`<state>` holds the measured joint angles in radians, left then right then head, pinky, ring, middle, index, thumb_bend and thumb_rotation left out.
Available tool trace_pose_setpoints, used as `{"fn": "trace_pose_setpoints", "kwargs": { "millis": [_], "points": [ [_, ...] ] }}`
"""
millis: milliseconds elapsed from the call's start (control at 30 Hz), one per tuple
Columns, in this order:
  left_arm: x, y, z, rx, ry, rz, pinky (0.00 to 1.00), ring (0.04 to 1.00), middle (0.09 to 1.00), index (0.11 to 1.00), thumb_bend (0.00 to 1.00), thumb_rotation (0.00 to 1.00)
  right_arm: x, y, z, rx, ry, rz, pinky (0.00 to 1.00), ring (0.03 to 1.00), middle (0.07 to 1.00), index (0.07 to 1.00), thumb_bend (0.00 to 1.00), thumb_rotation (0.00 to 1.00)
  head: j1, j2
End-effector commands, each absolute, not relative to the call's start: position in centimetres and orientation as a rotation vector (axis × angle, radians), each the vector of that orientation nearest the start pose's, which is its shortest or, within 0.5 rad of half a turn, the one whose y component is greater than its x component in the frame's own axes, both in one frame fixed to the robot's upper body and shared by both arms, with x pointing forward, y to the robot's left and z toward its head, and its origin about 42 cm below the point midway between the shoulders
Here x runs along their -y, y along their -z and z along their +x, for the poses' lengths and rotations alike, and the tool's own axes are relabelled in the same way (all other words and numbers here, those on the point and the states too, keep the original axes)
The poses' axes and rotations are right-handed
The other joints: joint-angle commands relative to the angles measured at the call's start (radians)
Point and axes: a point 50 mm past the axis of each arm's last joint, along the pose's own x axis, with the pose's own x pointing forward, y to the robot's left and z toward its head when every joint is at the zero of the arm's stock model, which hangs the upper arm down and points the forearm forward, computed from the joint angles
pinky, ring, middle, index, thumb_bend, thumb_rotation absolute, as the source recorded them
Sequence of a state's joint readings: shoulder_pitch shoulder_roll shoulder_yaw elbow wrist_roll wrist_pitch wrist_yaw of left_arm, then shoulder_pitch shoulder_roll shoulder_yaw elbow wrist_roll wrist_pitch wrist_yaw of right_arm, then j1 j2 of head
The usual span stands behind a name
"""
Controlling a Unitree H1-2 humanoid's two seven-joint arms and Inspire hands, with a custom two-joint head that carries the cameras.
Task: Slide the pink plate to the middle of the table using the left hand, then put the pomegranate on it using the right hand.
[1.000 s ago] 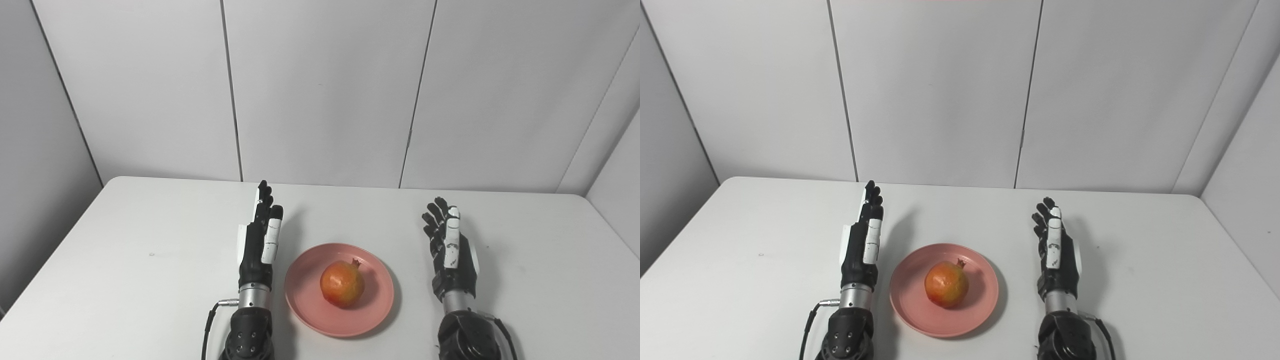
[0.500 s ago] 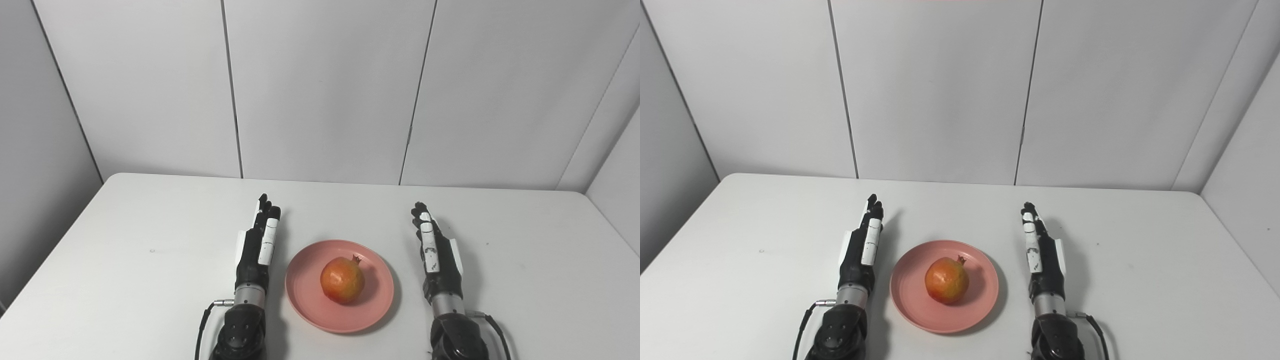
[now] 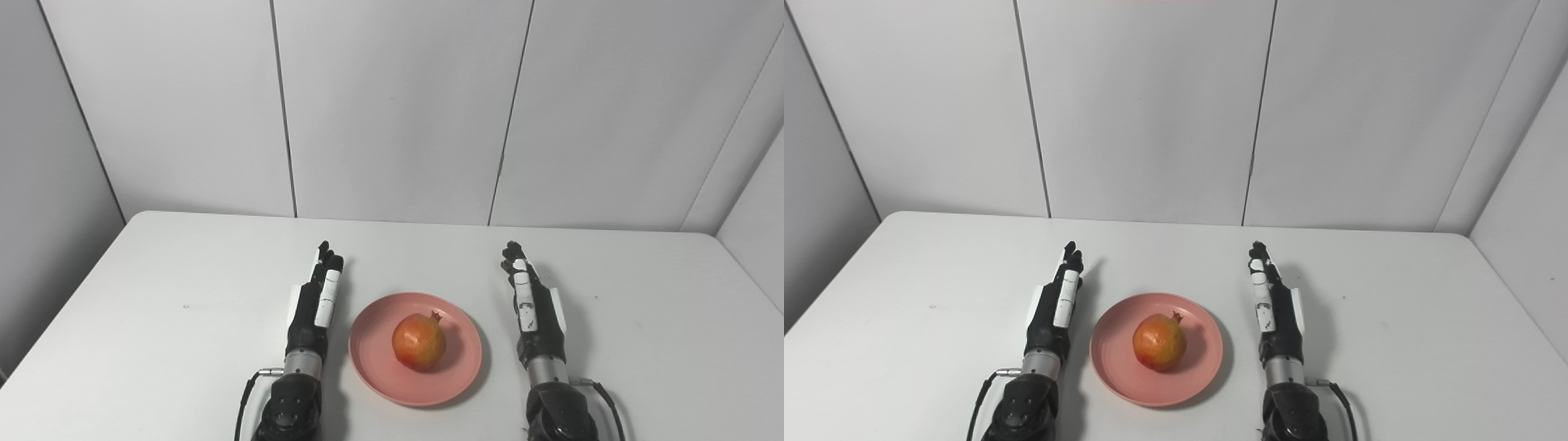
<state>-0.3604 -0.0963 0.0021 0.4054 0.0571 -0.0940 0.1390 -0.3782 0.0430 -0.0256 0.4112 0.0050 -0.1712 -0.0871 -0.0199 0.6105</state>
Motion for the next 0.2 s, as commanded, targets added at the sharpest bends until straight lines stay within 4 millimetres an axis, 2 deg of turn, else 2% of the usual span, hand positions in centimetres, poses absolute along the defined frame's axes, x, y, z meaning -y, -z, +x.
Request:
{"fn": "trace_pose_setpoints", "kwargs": {
  "millis": [0,167],
  "points": [
    [-14.42,-10.88,39.03,0.042,-0.002,-0.012,1.0,1.0,1.0,1.0,0.89,1.0,17.03,-10.88,39.4,0.129,0.0,0.044,1.0,0.925,0.921,0.908,0.85,1.0,0.001,-0.001],
    [-14.42,-10.91,38.95,0.039,-0.006,-0.005,1.0,1.0,1.0,1.0,0.9,1.0,17.09,-10.71,39.36,0.12,0.002,0.044,1.0,0.926,0.927,0.913,0.84,1.0,0.0,0.001]
  ]
}}
